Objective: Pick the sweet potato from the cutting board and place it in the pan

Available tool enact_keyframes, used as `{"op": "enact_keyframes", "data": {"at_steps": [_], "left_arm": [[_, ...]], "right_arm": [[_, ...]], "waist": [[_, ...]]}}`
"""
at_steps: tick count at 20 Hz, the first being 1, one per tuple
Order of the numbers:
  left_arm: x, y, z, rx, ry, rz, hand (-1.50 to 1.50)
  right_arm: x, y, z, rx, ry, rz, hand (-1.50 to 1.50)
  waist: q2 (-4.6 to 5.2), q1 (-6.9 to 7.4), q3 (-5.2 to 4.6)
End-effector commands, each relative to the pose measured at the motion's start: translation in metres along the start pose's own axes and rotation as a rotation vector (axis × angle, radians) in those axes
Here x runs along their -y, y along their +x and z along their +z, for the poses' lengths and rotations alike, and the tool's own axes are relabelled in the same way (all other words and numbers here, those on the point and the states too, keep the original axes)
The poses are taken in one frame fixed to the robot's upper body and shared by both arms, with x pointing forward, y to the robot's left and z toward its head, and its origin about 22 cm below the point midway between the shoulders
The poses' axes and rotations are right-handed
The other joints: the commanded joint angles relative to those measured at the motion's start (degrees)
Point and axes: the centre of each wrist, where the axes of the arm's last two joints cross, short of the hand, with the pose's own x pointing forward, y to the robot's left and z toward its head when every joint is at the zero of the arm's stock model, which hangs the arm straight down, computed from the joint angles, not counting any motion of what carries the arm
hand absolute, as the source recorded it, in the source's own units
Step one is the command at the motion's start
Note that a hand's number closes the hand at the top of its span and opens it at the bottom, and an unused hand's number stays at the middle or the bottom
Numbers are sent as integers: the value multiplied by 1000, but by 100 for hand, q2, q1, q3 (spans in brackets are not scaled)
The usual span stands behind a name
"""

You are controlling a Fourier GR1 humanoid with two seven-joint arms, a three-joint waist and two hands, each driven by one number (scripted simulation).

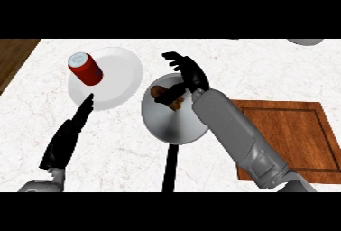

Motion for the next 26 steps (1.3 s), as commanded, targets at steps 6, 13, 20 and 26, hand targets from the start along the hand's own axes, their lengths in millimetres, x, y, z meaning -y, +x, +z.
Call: {"op": "enact_keyframes", "data": {"at_steps": [6, 13, 20, 26], "left_arm": [[-4, -9, 1, -27, 18, 3, 0], [-13, -28, 32, -51, 74, 2, 0], [-23, -16, 36, -78, 79, 32, 0], [-22, -37, 24, -78, 98, 20, 0]], "right_arm": [[16, 4, -10, 45, -318, -261, -150], [58, -44, -11, 3, -457, -383, -150], [148, -103, 15, 86, -495, -322, -150], [187, -153, 47, 85, -503, -286, -150]], "waist": [[-28, -165, -3], [-114, -463, -2], [-163, -613, -3], [-155, -654, -7]]}}
